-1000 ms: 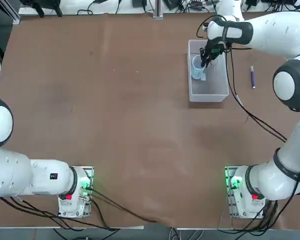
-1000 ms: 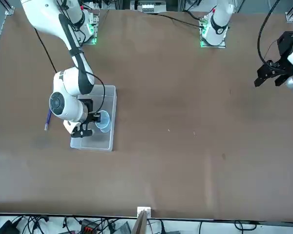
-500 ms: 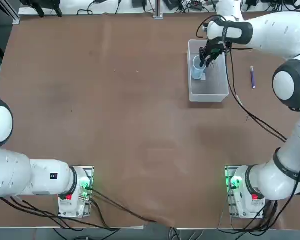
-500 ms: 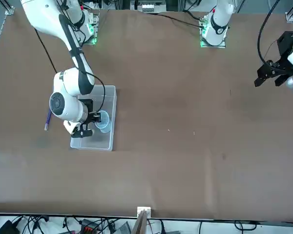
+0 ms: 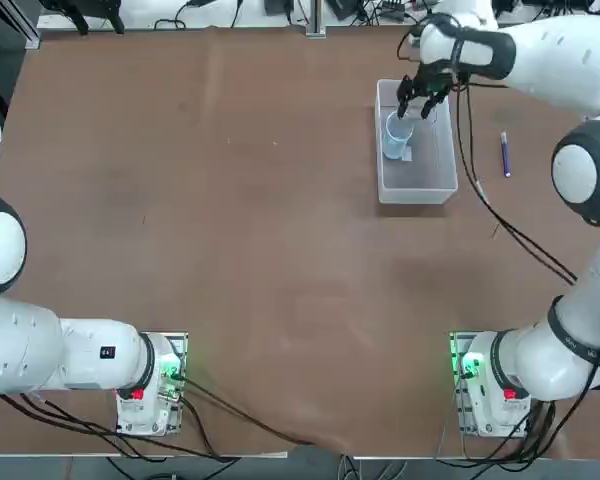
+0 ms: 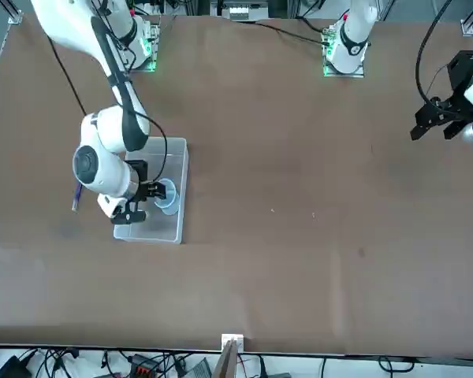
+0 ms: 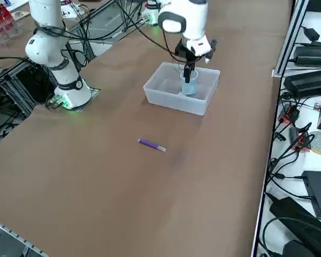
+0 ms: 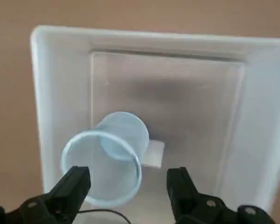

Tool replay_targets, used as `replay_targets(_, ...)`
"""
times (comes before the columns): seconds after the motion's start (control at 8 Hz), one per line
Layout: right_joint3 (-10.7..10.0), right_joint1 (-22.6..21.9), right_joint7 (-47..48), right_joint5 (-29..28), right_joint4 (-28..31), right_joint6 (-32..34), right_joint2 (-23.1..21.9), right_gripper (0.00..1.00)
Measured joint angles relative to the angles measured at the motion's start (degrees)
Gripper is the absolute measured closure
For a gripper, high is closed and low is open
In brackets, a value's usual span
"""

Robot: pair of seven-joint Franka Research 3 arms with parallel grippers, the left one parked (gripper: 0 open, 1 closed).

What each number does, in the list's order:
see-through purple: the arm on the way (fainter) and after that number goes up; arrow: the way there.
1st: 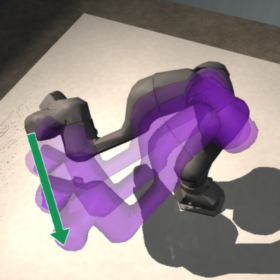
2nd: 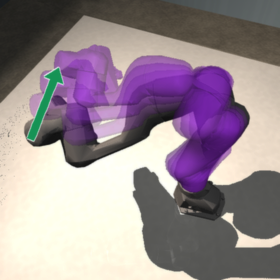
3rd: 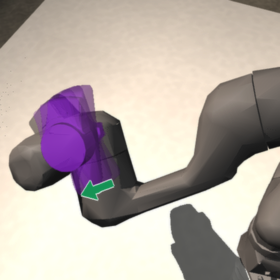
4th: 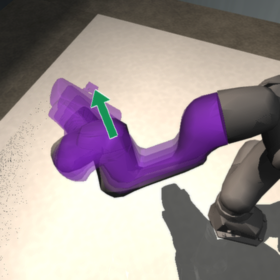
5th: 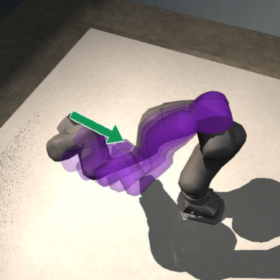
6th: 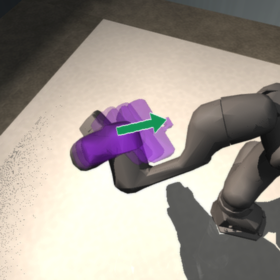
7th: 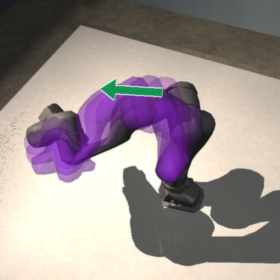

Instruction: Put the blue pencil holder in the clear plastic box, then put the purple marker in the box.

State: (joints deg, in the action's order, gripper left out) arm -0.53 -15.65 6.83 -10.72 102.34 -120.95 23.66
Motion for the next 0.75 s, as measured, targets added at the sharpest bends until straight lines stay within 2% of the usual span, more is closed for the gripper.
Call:
replay_targets(0.12,-1.36,0.77,0.06,0.04,-1.24,4.67,-2.67,0.0)
replay_targets(0.38,-4.85,5.01,-3.68,1.26,-2.78,12.03,-8.26,0.0)
replay_targets(0.62,-7.29,11.12,-9.93,5.43,-2.53,13.76,-10.02,0.01)
replay_targets(0.75,-7.55,13.98,-11.22,7.96,-1.99,12.81,-9.3,0.03)
